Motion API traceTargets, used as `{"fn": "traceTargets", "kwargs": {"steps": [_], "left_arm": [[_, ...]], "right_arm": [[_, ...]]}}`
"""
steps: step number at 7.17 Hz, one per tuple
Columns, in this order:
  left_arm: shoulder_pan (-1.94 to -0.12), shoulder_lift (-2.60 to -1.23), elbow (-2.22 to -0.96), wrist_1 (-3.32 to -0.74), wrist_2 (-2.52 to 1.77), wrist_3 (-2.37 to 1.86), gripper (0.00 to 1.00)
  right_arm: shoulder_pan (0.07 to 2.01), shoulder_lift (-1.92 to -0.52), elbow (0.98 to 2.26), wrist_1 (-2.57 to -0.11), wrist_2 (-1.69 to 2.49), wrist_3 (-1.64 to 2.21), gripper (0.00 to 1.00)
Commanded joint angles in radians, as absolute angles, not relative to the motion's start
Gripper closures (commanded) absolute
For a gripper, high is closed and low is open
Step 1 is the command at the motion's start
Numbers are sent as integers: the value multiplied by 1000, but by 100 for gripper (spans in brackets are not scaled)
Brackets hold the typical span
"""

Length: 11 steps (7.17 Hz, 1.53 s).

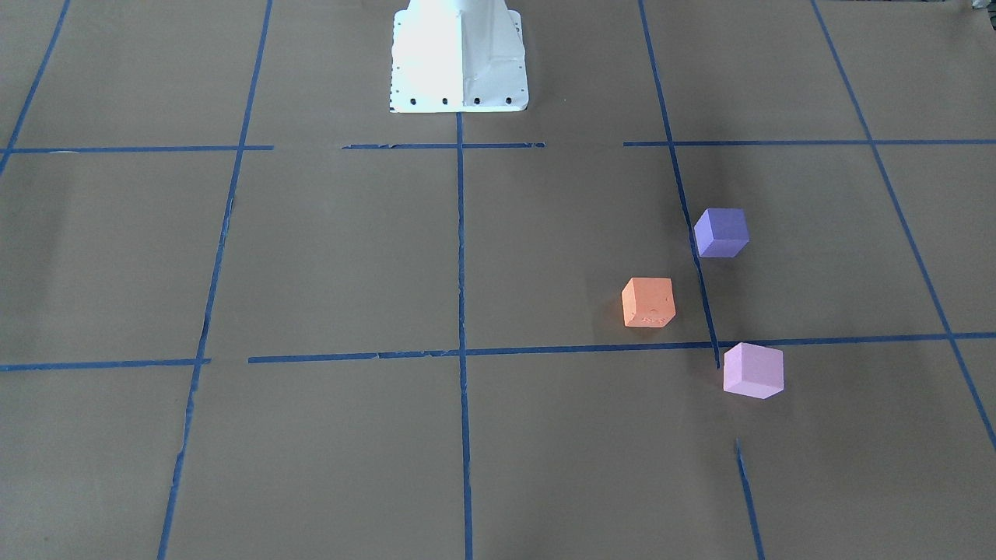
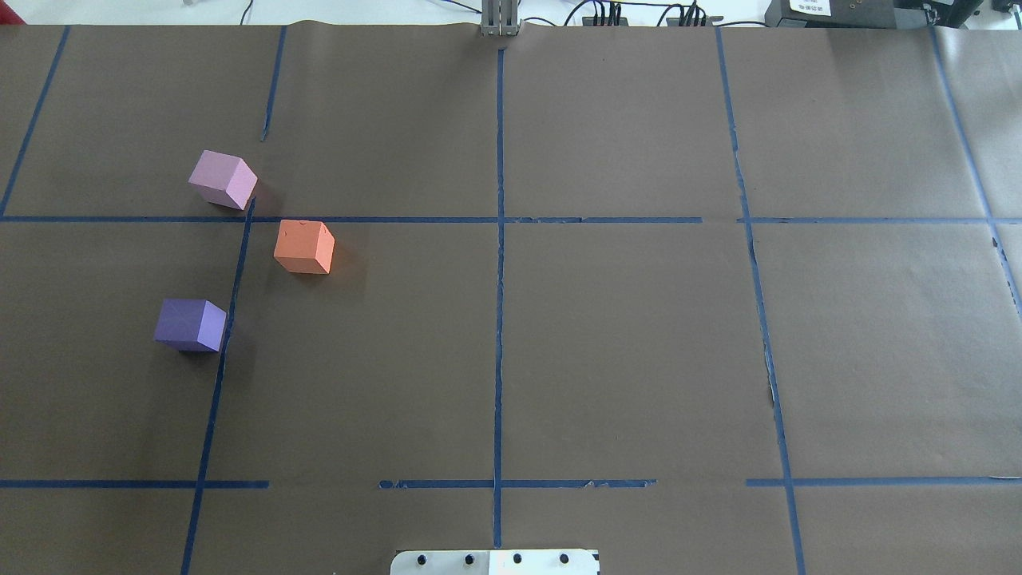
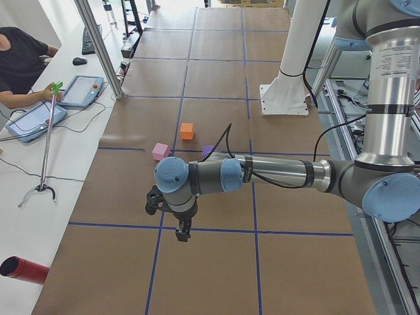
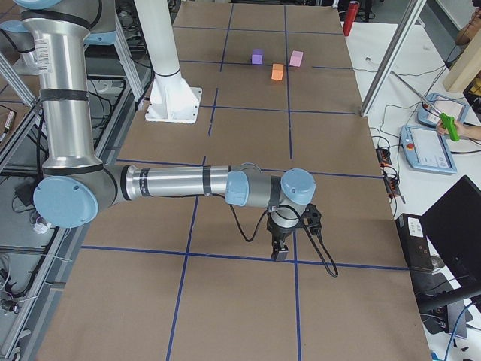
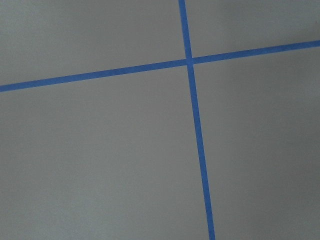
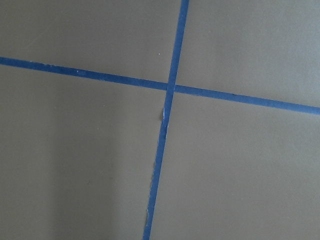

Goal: Arrange blocks in a line

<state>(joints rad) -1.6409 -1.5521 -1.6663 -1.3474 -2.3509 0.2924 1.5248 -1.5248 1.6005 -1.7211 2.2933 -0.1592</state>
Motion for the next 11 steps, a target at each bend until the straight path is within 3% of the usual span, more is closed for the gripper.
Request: {"fn": "traceTargets", "kwargs": {"steps": [1, 3, 6, 9, 11], "left_arm": [[-1641, -1551, -1666, -1347, -2349, 291, 0], [-1640, -1571, -1693, -1316, -2349, 276, 0], [-1538, -1690, -1932, -1168, -2350, -64, 0], [-1166, -1983, -1921, -1135, -2342, -502, 0], [-1005, -2037, -1808, -1318, -2342, -699, 0]], "right_arm": [[1525, -1525, 1600, -1721, 2293, -158, 0], [1525, -1525, 1600, -1721, 2293, -160, 0], [1525, -1525, 1601, -1721, 2293, -158, 0], [1525, -1525, 1600, -1721, 2293, -158, 0], [1525, -1525, 1600, -1721, 2293, -158, 0]]}}
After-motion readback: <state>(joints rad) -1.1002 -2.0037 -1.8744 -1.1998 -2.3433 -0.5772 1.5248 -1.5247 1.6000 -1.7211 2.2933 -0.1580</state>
